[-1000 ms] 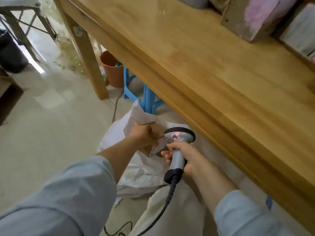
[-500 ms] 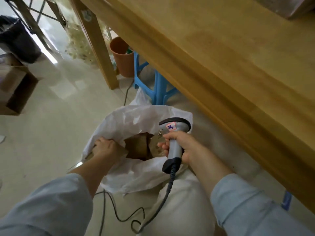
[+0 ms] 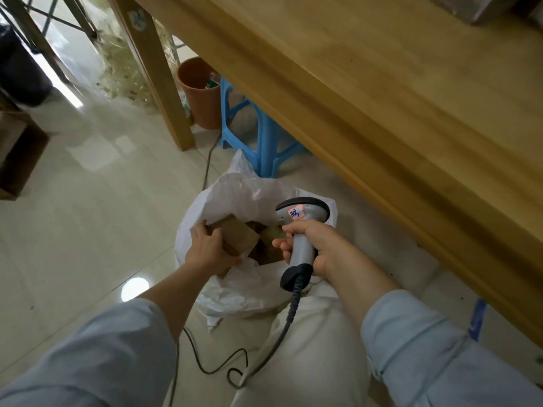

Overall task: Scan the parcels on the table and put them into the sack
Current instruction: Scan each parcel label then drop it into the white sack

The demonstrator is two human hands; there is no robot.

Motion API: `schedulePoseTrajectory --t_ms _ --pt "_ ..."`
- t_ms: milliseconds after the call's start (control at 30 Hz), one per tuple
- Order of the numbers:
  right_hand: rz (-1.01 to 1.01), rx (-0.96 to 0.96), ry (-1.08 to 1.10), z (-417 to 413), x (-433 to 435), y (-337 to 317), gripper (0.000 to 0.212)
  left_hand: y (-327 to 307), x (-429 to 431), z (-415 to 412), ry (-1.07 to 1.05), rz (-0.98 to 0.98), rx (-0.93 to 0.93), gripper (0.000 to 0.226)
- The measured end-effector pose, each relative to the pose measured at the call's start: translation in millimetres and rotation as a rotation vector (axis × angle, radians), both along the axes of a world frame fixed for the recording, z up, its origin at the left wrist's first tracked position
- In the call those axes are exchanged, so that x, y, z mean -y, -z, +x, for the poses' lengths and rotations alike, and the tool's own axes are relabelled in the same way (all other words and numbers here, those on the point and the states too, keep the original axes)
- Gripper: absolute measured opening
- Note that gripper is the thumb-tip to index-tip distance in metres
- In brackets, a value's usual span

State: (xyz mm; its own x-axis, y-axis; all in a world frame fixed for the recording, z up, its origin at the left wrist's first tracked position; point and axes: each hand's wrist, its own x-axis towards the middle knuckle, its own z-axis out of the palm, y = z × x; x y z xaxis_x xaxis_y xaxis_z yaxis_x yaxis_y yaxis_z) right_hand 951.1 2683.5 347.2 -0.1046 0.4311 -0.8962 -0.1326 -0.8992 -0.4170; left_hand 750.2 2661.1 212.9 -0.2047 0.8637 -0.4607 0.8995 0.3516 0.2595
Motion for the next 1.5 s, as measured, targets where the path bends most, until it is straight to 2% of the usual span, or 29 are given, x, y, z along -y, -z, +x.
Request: schedulePoseTrajectory --t_ms 100,200,367,500,567,700,933,1033,1100,1200,1333,1433,1500 --pt "-0.003 0.001 0.009 3 5 -2 0.009 2 3 4 -0.005 -0.098 0.068 0.107" --pt "0.003 0.004 0.013 5 11 -7 0.009 -4 6 7 0.024 -0.099 0.082 0.114" --pt "0.027 0.022 -0.018 9 24 -21 0.011 -30 13 9 0.090 -0.087 0.036 0.106" --pt "0.070 0.026 -0.005 15 39 -38 0.019 -61 16 15 0.052 -0.026 0.029 0.090" --pt "0.097 0.018 -0.001 19 47 -50 0.023 -81 17 21 0.027 0.041 0.049 0.082" --pt "0.163 -0.015 -0.020 26 67 -85 0.013 -126 18 35 -0.026 0.251 0.113 0.068" --pt "0.369 -0.031 0.007 55 101 -161 0.024 -215 21 65 -0.034 0.703 0.255 0.044" --pt "0.470 -0.037 -0.002 67 119 -190 0.015 -256 20 90 0.011 0.889 0.304 0.036" --pt "0.541 -0.029 -0.005 77 129 -208 0.008 -284 16 112 0.070 0.946 0.328 0.034" --pt "0.653 0.013 0.079 97 135 -232 0.009 -318 10 150 0.161 0.939 0.389 0.034" --pt "0.737 0.094 0.301 134 133 -254 0.008 -348 1 204 0.248 0.872 0.514 0.042" --pt "0.789 0.141 0.463 165 130 -266 0.004 -367 -15 247 0.307 0.800 0.561 0.064" --pt "0.815 0.158 0.545 181 128 -272 0.006 -380 -29 276 0.366 0.758 0.530 0.084"
